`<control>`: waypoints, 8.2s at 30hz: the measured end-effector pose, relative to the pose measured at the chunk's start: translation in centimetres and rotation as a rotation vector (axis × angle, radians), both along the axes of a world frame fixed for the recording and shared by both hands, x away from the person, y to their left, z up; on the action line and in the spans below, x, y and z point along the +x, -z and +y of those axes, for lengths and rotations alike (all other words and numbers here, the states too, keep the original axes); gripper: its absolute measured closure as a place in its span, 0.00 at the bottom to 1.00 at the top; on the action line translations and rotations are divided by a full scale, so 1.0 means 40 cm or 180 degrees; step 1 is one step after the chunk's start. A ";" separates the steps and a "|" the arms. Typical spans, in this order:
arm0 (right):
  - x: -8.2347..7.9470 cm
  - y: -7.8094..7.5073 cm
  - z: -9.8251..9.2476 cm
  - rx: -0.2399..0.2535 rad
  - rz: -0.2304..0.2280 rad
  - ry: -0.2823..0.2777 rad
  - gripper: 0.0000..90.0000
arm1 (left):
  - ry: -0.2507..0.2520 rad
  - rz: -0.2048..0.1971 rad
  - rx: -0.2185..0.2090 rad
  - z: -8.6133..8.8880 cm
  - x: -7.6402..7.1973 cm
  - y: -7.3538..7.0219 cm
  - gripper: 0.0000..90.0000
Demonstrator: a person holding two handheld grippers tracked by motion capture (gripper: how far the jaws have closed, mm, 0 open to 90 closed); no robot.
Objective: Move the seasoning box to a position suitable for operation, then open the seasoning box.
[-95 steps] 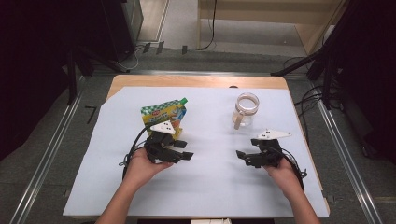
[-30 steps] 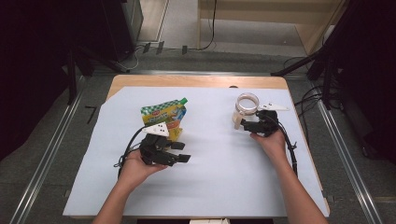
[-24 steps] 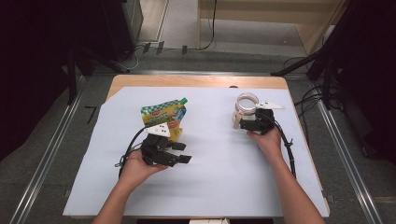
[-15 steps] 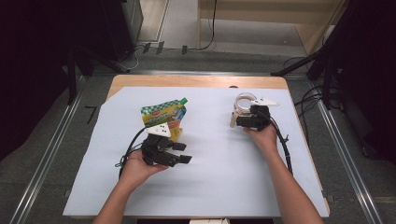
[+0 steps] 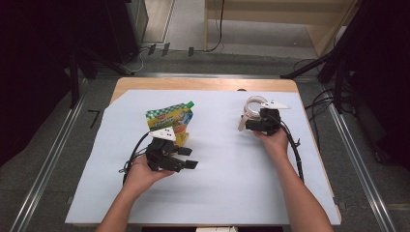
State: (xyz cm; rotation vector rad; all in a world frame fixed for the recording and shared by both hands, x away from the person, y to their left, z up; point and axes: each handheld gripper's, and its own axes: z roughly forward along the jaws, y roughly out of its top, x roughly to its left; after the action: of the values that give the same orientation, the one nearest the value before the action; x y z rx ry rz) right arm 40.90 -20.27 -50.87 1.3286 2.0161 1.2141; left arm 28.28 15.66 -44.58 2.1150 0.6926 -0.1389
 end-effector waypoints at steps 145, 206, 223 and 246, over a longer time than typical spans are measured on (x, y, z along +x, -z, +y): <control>-0.410 -0.088 0.049 0.0387 0.0299 -0.1218 1.00 | 0.0198 0.0035 -0.0060 -0.195 -0.060 0.030 1.00; -0.523 -0.074 0.115 0.0136 0.0383 -0.1435 1.00 | 0.0111 0.0065 -0.0001 -0.101 -0.013 0.019 0.55; -0.504 -0.074 0.076 0.0183 0.0428 -0.1290 1.00 | 0.0074 0.0043 -0.0003 -0.099 -0.006 0.021 0.52; -0.414 -0.064 -0.022 0.0227 0.0492 -0.0966 1.00 | 0.0119 0.0115 -0.0015 -0.111 0.003 0.021 0.54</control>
State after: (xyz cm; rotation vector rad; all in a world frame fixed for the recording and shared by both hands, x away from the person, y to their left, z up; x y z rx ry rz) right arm 24.34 -21.13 -48.32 1.2120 2.3718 1.3609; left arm 28.41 11.21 -45.43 2.1263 0.6737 -0.1995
